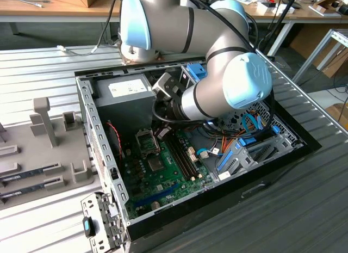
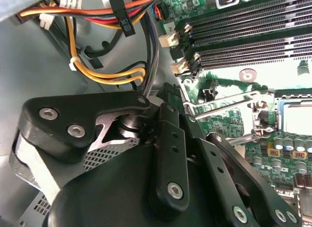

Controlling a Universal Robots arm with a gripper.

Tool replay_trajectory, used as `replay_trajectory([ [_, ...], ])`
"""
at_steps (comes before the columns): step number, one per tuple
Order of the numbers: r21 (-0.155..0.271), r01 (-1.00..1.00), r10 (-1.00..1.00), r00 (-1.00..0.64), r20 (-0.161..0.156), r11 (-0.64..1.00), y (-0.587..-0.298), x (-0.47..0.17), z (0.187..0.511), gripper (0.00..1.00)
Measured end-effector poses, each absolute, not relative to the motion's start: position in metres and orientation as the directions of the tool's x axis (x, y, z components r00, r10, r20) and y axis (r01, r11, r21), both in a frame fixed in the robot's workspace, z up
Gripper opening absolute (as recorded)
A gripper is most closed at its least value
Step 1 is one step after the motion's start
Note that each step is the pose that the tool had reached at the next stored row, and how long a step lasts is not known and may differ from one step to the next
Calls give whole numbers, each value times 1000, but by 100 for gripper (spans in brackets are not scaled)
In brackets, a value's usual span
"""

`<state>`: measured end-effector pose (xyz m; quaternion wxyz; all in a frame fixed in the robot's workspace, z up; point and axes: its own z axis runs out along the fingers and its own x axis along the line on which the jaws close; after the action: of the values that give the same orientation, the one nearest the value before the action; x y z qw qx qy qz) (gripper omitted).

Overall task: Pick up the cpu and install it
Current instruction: 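Close the cpu cover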

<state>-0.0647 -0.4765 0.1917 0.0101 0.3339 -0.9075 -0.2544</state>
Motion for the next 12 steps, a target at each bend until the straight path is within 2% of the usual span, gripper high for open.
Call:
replay_trajectory([
  [12,468,-601,-611,-777,-152,647,-480,-71,190,11],
])
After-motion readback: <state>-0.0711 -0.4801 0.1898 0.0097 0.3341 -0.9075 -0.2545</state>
